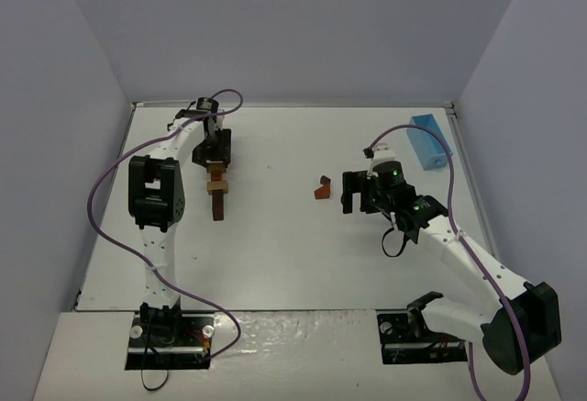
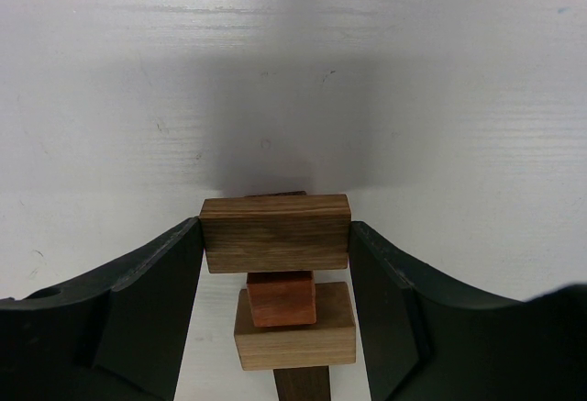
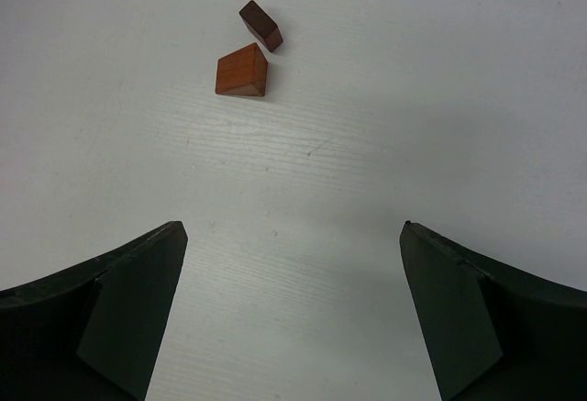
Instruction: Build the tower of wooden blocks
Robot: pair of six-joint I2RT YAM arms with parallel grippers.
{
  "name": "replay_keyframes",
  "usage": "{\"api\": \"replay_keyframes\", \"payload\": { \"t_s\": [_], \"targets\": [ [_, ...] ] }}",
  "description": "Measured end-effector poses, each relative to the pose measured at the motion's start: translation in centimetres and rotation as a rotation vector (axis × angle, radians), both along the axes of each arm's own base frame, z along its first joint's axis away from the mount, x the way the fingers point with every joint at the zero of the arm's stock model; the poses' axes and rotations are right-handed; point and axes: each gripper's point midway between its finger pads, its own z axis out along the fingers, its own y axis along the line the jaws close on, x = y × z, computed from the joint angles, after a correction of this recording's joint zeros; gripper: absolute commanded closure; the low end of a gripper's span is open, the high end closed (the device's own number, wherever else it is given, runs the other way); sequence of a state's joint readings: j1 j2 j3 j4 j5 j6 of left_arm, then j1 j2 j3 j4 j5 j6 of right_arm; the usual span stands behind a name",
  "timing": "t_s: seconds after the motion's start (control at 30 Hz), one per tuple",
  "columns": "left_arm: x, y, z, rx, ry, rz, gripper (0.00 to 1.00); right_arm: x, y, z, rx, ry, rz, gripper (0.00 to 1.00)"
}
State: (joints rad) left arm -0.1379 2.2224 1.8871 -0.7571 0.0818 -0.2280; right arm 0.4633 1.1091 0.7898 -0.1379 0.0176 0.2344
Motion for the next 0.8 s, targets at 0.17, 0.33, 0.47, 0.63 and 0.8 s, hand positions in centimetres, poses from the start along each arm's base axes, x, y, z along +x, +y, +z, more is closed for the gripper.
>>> {"api": "replay_keyframes", "payload": {
  "t_s": [0.17,0.33,0.47,0.63,0.8],
  "targets": [
    [0.0,0.0,0.02,-0.001,0.0,0.005,0.54,0.0,0.0,0.0,0.0,0.0,0.0,0.0],
    [-0.01,0.02,0.02,-0.001,0.0,0.009,0.46,0.0,0.0,0.0,0.0,0.0,0.0,0.0],
    [-0.01,0.03,0.01,0.0,0.0,0.011,0.41,0.0,0.0,0.0,0.0,0.0,0.0,0.0],
    [-0.2,0.12,-0.09,0.004,0.005,0.014,0.37,0.0,0.0,0.01,0.0,0.0,0.0,0.0],
    [-0.79,0.36,-0.55,0.015,0.025,0.018,0.36,0.0,0.01,0.02,0.001,-0.001,0.0,0.0]
  ]
}}
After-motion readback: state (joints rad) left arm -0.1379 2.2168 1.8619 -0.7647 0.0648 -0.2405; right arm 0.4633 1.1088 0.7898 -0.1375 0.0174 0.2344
